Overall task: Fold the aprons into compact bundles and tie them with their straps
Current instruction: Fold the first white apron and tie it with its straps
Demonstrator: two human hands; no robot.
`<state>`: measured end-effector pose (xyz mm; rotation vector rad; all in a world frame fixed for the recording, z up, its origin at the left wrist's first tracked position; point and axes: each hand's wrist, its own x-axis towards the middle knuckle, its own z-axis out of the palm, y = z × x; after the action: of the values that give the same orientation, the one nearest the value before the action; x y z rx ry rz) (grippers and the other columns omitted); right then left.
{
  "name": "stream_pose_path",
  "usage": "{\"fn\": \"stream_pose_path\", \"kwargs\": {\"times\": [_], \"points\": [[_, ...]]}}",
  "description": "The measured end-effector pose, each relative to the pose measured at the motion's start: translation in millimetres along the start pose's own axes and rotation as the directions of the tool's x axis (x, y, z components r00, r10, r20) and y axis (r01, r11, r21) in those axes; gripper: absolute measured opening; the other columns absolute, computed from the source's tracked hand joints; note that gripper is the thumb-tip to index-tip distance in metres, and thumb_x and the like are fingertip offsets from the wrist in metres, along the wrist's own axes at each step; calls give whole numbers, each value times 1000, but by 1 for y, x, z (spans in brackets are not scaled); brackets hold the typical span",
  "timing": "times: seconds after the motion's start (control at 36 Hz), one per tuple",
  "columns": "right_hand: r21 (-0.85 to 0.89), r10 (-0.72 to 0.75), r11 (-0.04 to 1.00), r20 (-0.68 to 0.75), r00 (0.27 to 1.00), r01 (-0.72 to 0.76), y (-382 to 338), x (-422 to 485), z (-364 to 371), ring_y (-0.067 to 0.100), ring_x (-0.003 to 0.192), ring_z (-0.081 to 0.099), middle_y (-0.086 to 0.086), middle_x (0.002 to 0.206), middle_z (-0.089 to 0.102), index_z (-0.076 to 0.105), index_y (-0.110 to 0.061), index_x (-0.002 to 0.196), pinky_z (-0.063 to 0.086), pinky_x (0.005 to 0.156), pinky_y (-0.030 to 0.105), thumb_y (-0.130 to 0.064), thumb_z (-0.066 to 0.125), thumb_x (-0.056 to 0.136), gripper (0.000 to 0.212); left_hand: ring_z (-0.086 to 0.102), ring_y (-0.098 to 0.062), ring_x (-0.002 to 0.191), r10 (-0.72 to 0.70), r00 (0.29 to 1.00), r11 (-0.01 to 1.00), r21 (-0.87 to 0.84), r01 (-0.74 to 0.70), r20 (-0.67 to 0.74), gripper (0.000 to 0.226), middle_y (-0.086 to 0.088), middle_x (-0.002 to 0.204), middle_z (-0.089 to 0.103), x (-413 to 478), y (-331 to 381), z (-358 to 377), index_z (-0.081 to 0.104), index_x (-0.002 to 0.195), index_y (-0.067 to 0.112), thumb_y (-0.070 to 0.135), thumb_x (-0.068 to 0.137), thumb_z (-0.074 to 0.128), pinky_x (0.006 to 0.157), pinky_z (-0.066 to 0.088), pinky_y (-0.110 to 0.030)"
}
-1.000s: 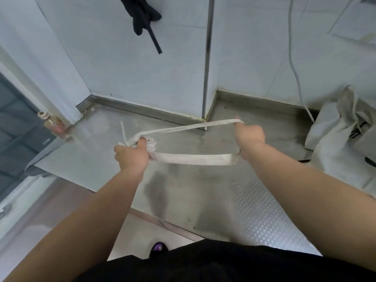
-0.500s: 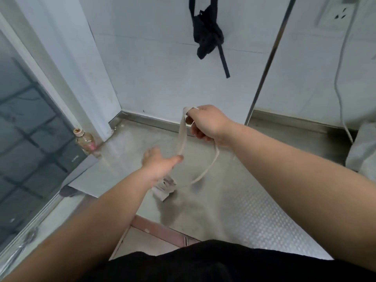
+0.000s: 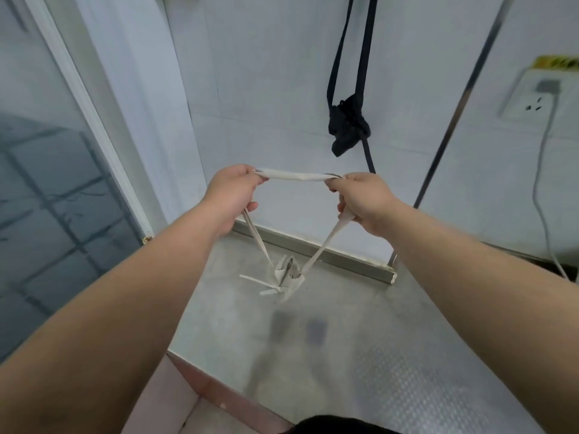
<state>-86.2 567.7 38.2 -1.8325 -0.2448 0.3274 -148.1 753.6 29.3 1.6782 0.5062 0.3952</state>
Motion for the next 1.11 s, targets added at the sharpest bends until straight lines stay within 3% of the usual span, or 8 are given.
{"fn": "stream_pose_path", "kwargs": {"times": [0.08, 0.17, 0.39, 0.5, 0.64, 0.83, 1.0, 1.11], "points": [[119, -2, 993, 53, 999, -4, -23, 0, -6, 17, 53, 41, 3, 57, 38, 53, -7, 73, 46, 52, 28, -15, 59, 89, 19, 31, -7, 48, -2, 986, 1000, 4, 1, 168, 13, 5, 64, 37, -2, 15, -7, 58, 76, 20, 15, 86, 62, 56, 40, -21], [163, -53, 986, 125, 991, 33, -55, 4, -12, 16, 49, 38, -2, 48, 35, 50, -10, 67, 43, 50, 26, -14, 60, 87, 23, 29, -7, 45, 52, 973, 994, -102, -30, 225, 16, 9, 53, 36, -4, 42, -13, 53, 75, 18, 12, 88, 60, 56, 38, -21], [239, -188, 961, 211, 959, 135, -133, 19, -33, 14, 49, 38, -1, 49, 36, 50, -13, 64, 34, 45, 24, -7, 63, 83, 24, 36, -6, 42, 172, 975, 918, -381, -106, 143, 23, 7, 52, 39, 7, 121, -35, 50, 70, 20, 10, 91, 52, 58, 44, -22], [404, -268, 898, 191, 944, 174, -170, 26, -41, 11, 48, 41, -2, 57, 42, 53, -19, 92, 37, 43, 21, -4, 62, 85, 19, 43, -8, 46, 301, 945, 807, -562, -182, 126, 19, 4, 62, 50, 22, 153, -42, 52, 79, 24, 9, 92, 49, 55, 47, -22], [500, -399, 813, 109, 910, 297, -210, 37, -37, 13, 53, 49, 0, 65, 52, 63, -19, 101, 46, 50, 23, -7, 65, 87, 19, 46, -4, 45, 363, 931, 734, -624, -267, 29, 36, 4, 72, 57, 50, 184, -46, 51, 75, 22, -2, 94, 32, 54, 47, -20], [311, -528, 785, -114, 841, 535, -272, 67, -7, 13, 64, 52, 3, 78, 57, 65, -12, 92, 49, 54, 21, -9, 62, 90, 5, 57, -7, 74, 495, 869, 796, -387, -465, -26, 35, 4, 93, 58, 100, 233, -70, 63, 93, 14, -6, 92, 34, 70, 44, -24], [-31, -676, 720, -261, 690, 694, -311, 101, 19, 6, 67, 49, -6, 92, 55, 54, -9, 129, 54, 65, 23, -6, 52, 93, 36, 54, -12, 101, 582, 813, 766, -332, -550, -6, 45, 2, 129, 51, 149, 270, -82, 52, 133, 12, -1, 91, 40, 81, 44, -28], [-258, -707, 706, -222, 671, 659, -338, 121, 27, 9, 72, 49, -1, 121, 44, 40, -15, 142, 55, 73, 26, 5, 41, 92, 54, 53, -14, 105, 601, 799, 755, -343, -559, 21, 49, 3, 141, 44, 178, 291, -86, 49, 137, 11, -2, 90, 42, 73, 45, -27]]}}
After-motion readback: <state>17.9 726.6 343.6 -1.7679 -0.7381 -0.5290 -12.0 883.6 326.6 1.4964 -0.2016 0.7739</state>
